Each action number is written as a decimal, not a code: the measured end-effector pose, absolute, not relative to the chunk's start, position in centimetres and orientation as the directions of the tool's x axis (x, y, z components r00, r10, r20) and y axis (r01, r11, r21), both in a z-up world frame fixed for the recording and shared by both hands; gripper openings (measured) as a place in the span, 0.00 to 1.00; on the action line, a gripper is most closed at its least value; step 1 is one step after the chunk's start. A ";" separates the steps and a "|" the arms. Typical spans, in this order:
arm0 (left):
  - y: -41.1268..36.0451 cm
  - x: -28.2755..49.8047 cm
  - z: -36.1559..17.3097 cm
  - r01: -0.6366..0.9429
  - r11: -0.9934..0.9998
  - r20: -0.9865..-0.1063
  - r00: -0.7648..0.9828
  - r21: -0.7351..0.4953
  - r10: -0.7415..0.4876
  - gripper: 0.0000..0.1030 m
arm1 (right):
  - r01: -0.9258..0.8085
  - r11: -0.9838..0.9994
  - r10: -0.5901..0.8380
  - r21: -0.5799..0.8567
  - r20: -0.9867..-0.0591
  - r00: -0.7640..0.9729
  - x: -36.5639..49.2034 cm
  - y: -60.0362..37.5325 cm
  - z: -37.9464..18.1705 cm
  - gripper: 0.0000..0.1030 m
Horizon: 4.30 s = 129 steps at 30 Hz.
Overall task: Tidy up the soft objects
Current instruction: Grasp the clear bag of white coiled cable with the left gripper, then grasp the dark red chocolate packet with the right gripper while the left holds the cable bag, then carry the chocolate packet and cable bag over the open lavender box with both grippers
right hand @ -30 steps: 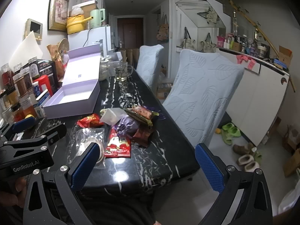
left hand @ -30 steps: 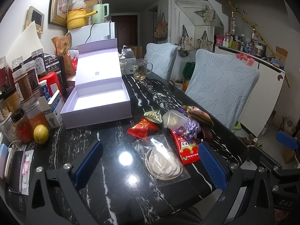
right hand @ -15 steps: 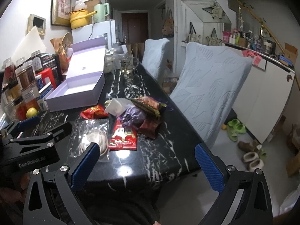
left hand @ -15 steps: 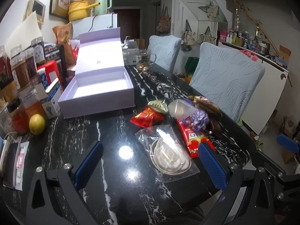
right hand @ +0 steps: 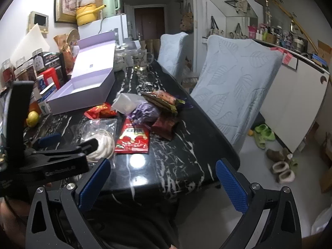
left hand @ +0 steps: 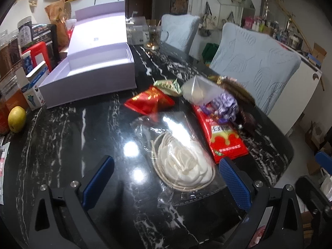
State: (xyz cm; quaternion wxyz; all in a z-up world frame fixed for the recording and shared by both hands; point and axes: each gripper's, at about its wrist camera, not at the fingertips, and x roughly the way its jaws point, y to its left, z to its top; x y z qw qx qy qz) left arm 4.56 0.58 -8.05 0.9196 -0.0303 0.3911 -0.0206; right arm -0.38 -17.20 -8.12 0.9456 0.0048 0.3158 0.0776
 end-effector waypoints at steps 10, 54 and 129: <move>0.4 6.1 -9.7 0.017 0.996 -0.746 0.662 -0.087 -0.077 0.94 | -0.122 0.990 0.139 0.070 -0.610 0.780 0.0 -18.1 -9.1 1.00; 4.5 2.0 -4.2 0.030 0.982 -0.569 0.812 -0.185 -0.132 0.32 | -0.173 0.968 0.250 0.181 -0.662 0.707 12.2 -17.6 -10.5 0.63; 12.7 9.0 12.7 -0.134 0.987 -0.380 0.911 0.093 0.160 0.32 | -0.533 0.839 0.535 0.104 -0.329 0.778 10.3 -3.6 11.6 0.27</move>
